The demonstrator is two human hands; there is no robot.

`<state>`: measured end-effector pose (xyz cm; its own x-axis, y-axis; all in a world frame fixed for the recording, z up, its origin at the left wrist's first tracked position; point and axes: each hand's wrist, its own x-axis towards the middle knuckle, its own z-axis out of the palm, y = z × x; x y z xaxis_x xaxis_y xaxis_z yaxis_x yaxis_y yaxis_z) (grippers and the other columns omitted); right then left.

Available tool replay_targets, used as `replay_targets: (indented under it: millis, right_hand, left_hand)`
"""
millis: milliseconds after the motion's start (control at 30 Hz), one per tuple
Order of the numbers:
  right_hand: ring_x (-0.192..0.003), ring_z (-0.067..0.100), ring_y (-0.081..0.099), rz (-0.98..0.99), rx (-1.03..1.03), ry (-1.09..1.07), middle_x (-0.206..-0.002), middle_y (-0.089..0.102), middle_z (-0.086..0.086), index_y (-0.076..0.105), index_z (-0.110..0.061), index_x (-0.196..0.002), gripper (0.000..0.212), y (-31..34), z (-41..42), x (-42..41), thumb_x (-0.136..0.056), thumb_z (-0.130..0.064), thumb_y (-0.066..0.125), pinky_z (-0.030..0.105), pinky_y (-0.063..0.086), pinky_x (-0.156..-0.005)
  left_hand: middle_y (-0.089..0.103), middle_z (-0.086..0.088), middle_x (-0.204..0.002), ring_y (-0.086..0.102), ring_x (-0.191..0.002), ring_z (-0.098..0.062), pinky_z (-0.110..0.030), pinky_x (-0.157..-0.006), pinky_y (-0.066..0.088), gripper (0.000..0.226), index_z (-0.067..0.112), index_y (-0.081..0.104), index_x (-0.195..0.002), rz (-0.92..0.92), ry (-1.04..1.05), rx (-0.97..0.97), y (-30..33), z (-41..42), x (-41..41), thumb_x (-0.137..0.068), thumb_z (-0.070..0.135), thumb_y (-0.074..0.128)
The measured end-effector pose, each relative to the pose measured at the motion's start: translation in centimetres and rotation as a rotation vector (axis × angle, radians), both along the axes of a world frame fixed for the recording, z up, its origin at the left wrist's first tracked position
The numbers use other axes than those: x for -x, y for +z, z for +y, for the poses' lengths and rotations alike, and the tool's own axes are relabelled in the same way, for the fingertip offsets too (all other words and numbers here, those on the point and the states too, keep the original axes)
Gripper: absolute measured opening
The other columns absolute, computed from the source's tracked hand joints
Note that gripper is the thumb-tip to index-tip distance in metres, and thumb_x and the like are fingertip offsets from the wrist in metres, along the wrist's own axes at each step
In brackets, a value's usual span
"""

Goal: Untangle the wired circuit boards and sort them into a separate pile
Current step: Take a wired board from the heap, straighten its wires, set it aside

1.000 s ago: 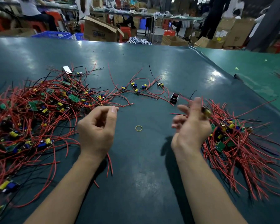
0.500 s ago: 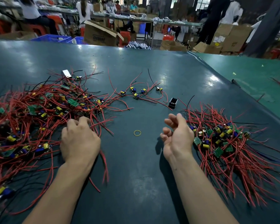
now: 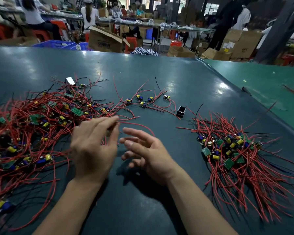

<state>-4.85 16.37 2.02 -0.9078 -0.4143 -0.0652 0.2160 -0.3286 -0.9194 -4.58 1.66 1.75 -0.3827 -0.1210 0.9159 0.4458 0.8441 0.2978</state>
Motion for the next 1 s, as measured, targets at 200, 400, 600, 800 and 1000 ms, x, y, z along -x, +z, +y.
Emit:
replay_targets:
  millis: [200, 400, 600, 800, 1000]
  right_hand:
    - [-0.049, 0.015, 0.061, 0.191, -0.125, -0.192, -0.074, 0.071, 0.002, 0.067, -0.013, -0.102, 0.021, -0.2, 0.0, 0.3, -0.088, 0.003, 0.065, 0.022, 0.051, -0.046]
    - [-0.046, 0.016, 0.059, 0.148, -0.156, -0.325, -0.071, 0.071, 0.003, 0.062, -0.008, -0.091, 0.008, 0.2, 1.1, 0.8, -0.089, -0.012, 0.069, 0.022, 0.046, -0.04]
    - [-0.042, 0.013, 0.055, 0.061, -0.072, -0.457, -0.062, 0.066, 0.004, 0.055, -0.009, -0.086, 0.013, 0.4, 1.4, 1.1, -0.091, -0.011, 0.066, 0.02, 0.042, -0.037]
    - [-0.041, 0.015, 0.055, 0.169, -0.191, -0.475, -0.061, 0.068, 0.005, 0.051, -0.011, -0.078, 0.021, 0.2, 1.3, 1.0, -0.093, -0.014, 0.066, 0.02, 0.04, -0.036]
    - [-0.044, 0.016, 0.059, 0.178, -0.203, -0.509, -0.067, 0.069, 0.003, 0.06, -0.009, -0.087, 0.011, 0.1, 1.4, 1.1, -0.096, -0.014, 0.06, 0.021, 0.041, -0.036]
  left_hand:
    - [0.07, 0.013, -0.072, 0.065, -0.065, -0.003, -0.014, -0.063, 0.049, 0.009, 0.029, 0.07, -0.079, -0.369, -0.325, -0.42, 0.3, 1.6, -0.3, -0.081, 0.024, 0.078]
    - [0.075, 0.005, -0.077, 0.069, -0.068, -0.008, -0.017, -0.066, 0.054, 0.025, 0.015, 0.075, -0.085, -0.595, -0.639, -0.69, 0.6, 1.8, 0.0, -0.084, -0.009, 0.066]
    - [0.076, -0.006, -0.094, 0.071, -0.089, -0.015, -0.024, -0.08, 0.056, 0.027, 0.005, 0.071, -0.103, -0.838, -0.81, -0.722, 0.3, 1.9, 0.1, -0.079, -0.005, 0.072]
    - [0.076, -0.002, -0.081, 0.069, -0.07, -0.009, -0.019, -0.062, 0.054, 0.019, 0.011, 0.074, -0.09, -0.762, -0.72, -0.816, 0.2, 2.4, 0.3, -0.076, 0.024, 0.071]
    - [0.075, -0.007, -0.08, 0.07, -0.067, -0.017, -0.033, -0.062, 0.056, 0.01, 0.014, 0.074, -0.094, -0.793, -0.694, -0.906, 0.1, 2.2, 0.4, -0.087, 0.012, 0.068]
